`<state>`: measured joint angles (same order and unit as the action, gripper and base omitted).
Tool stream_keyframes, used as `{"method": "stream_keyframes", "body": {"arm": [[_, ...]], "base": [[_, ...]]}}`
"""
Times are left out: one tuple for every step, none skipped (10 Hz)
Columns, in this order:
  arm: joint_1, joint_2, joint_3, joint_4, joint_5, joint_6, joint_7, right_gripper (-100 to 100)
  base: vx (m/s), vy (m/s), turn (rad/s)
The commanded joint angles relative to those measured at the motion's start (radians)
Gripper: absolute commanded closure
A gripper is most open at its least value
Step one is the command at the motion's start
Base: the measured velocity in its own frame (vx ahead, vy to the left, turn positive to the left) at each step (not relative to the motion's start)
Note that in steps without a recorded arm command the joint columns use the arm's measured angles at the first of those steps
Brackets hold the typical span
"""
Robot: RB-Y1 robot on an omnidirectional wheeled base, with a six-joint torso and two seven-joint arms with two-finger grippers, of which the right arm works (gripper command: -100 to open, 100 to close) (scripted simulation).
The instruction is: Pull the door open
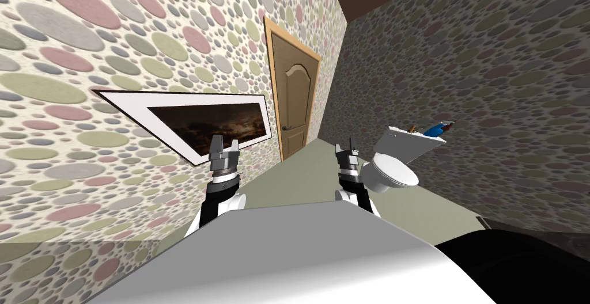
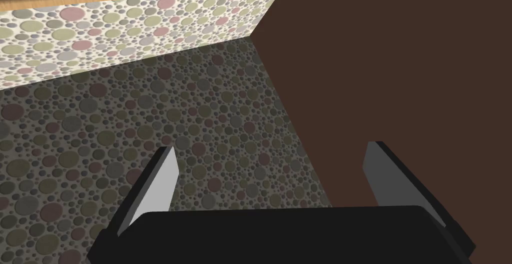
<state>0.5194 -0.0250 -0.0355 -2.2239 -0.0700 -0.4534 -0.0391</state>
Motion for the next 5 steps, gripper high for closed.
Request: {"method": "stream_keyframes", "body": {"arm": [[-0.012, -0.009, 0.003, 0.029, 0.0, -0.005, -0.004, -100], [-0.021, -0.016, 0.005, 0.051, 0.0, -0.009, -0.006, -100], [-0.03, -0.023, 0.008, 0.074, 0.0, -0.013, -0.009, -100], [-0.037, -0.027, 0.009, 0.09, 0.0, -0.016, -0.011, -100], [-0.043, -0.032, 0.011, 0.107, 0.0, -0.018, -0.013, -100]], "base": [[0.069, -0.003, 0.081], [0.113, 0.0, 0.147], [0.128, -0.008, 0.088], [0.112, -0.017, 0.088], [0.09, -0.019, 0.075]]}}
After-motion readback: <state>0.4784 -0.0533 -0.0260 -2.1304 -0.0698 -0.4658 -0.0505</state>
